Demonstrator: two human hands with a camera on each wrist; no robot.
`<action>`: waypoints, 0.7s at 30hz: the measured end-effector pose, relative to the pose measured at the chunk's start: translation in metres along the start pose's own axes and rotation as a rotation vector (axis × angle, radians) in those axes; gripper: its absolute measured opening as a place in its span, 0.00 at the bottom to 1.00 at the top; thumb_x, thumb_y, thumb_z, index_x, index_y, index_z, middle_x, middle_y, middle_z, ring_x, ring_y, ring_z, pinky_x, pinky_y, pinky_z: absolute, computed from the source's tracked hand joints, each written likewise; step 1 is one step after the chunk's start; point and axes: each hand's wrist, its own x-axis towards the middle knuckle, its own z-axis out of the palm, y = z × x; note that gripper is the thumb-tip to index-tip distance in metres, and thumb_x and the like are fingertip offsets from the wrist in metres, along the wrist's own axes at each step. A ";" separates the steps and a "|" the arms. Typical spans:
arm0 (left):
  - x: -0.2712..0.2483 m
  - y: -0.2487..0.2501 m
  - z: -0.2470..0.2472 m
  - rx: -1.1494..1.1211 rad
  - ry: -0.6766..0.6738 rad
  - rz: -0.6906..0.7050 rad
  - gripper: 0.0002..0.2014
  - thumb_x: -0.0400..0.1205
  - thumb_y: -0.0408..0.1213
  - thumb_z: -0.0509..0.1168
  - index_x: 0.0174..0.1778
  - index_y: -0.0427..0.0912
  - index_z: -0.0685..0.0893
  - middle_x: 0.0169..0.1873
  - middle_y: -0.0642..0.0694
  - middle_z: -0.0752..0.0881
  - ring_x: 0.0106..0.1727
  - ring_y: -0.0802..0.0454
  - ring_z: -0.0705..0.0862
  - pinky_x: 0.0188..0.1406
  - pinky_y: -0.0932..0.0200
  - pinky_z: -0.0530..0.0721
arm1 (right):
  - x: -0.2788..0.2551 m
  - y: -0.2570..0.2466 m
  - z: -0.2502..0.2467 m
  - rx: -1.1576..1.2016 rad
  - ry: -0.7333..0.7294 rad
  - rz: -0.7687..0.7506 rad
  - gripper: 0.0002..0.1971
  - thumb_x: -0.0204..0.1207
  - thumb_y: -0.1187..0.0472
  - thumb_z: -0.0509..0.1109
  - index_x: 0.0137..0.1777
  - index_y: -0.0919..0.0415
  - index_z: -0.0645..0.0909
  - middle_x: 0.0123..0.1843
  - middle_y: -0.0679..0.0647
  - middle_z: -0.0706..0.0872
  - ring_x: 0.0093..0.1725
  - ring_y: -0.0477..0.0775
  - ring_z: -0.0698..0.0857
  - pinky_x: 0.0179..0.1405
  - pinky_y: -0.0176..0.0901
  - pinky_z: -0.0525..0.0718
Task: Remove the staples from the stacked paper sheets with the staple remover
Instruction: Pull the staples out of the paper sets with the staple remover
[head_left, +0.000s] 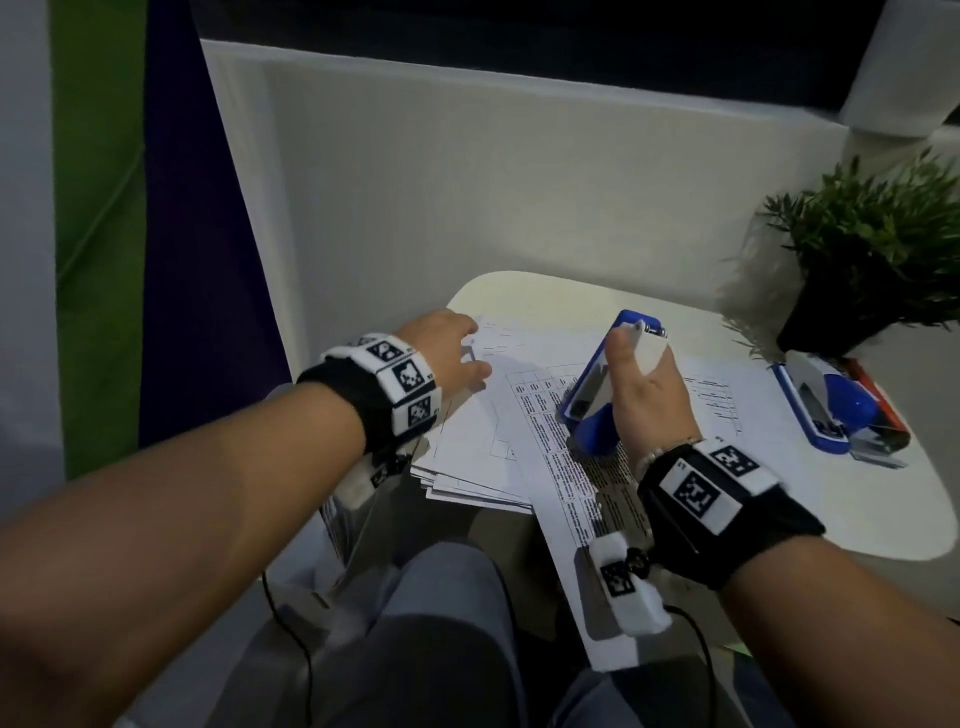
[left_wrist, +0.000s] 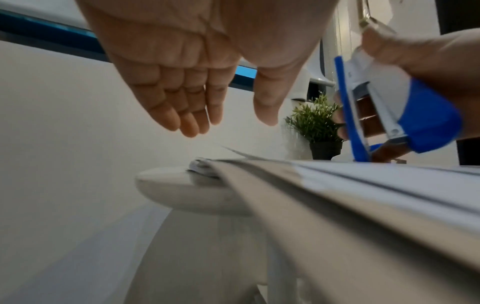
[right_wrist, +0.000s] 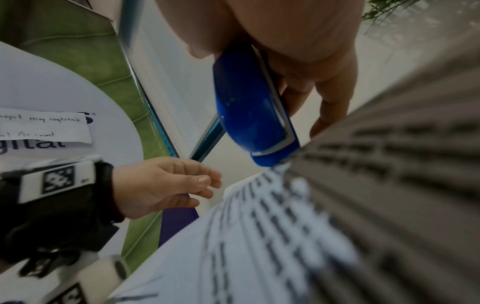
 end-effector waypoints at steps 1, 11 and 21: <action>0.005 0.002 -0.004 0.031 -0.037 0.001 0.30 0.79 0.53 0.65 0.75 0.45 0.68 0.72 0.48 0.73 0.69 0.48 0.74 0.65 0.55 0.70 | -0.001 0.000 0.000 0.008 -0.006 0.014 0.36 0.67 0.27 0.51 0.60 0.57 0.72 0.42 0.48 0.78 0.43 0.50 0.79 0.50 0.47 0.77; 0.024 0.011 -0.011 -0.178 0.024 -0.042 0.10 0.78 0.38 0.69 0.55 0.46 0.86 0.51 0.49 0.86 0.54 0.50 0.83 0.55 0.61 0.78 | -0.004 -0.001 -0.003 0.135 -0.052 -0.005 0.41 0.57 0.19 0.55 0.59 0.50 0.72 0.51 0.52 0.84 0.53 0.53 0.85 0.61 0.53 0.81; -0.026 0.036 -0.021 -0.575 0.258 0.177 0.11 0.79 0.35 0.65 0.34 0.54 0.78 0.33 0.51 0.84 0.38 0.46 0.85 0.47 0.48 0.86 | 0.008 -0.062 -0.015 0.352 -0.001 -0.343 0.50 0.52 0.21 0.64 0.61 0.65 0.71 0.53 0.62 0.86 0.48 0.51 0.89 0.50 0.42 0.88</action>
